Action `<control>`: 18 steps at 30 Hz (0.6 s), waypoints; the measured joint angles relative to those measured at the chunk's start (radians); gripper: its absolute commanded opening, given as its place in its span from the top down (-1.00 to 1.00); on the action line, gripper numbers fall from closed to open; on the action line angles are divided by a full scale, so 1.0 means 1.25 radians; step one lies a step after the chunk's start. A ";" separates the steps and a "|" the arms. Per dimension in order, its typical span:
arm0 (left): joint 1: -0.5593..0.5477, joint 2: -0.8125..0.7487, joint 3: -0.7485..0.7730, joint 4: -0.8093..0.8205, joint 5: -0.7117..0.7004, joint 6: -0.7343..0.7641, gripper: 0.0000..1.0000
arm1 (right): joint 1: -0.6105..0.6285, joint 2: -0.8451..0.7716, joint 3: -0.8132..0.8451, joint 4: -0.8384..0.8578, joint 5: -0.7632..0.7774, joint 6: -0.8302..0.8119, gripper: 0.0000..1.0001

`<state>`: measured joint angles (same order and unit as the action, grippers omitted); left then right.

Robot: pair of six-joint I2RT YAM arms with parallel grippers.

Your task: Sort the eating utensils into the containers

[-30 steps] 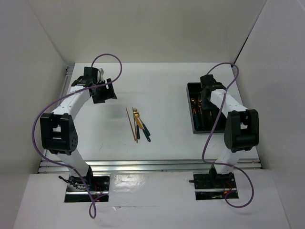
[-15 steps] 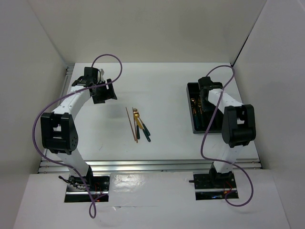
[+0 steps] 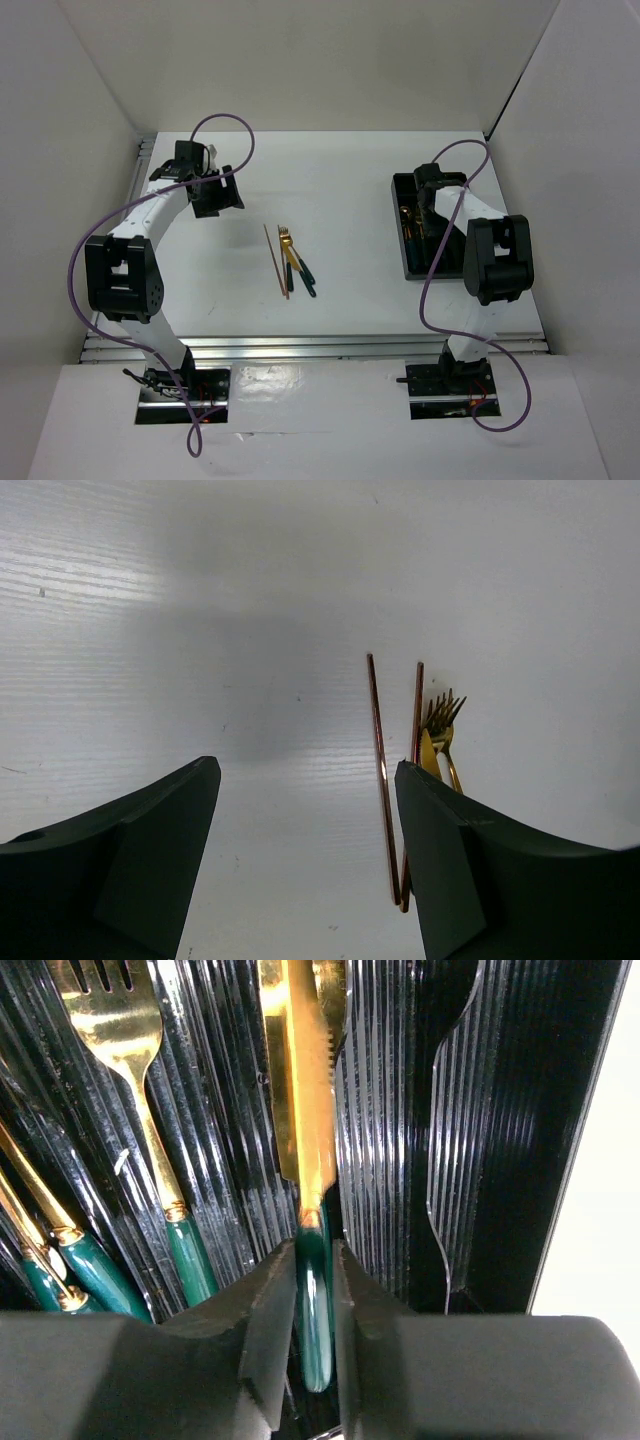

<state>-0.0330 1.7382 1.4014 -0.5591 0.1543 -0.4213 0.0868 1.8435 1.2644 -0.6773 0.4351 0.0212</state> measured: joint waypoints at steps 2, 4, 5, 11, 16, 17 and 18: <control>0.000 0.000 0.000 0.000 0.000 0.000 -0.70 | 0.000 0.000 0.000 0.000 0.002 0.003 0.38; 0.000 0.000 0.000 0.000 0.000 0.000 -0.70 | 0.000 0.000 0.000 0.000 0.002 0.005 0.32; 0.000 0.000 0.000 0.000 0.000 0.000 -0.70 | 0.000 0.000 0.003 -0.001 0.002 0.007 0.32; 0.000 0.000 0.000 0.000 0.000 0.000 -0.70 | 0.000 -0.030 0.012 0.000 -0.006 0.017 0.00; 0.000 0.000 0.000 0.001 0.014 0.000 -0.70 | 0.004 -0.117 0.031 0.016 -0.079 0.035 -0.65; 0.000 0.000 0.000 0.002 0.020 0.001 -0.70 | 0.006 -0.142 0.032 0.023 -0.096 0.039 -0.70; 0.000 0.000 0.000 0.003 0.028 0.000 -0.70 | 0.009 -0.167 0.032 0.032 -0.115 0.042 -0.88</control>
<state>-0.0330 1.7378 1.4014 -0.5549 0.1890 -0.4210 0.0982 1.6348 1.3045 -0.6369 0.2909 0.0738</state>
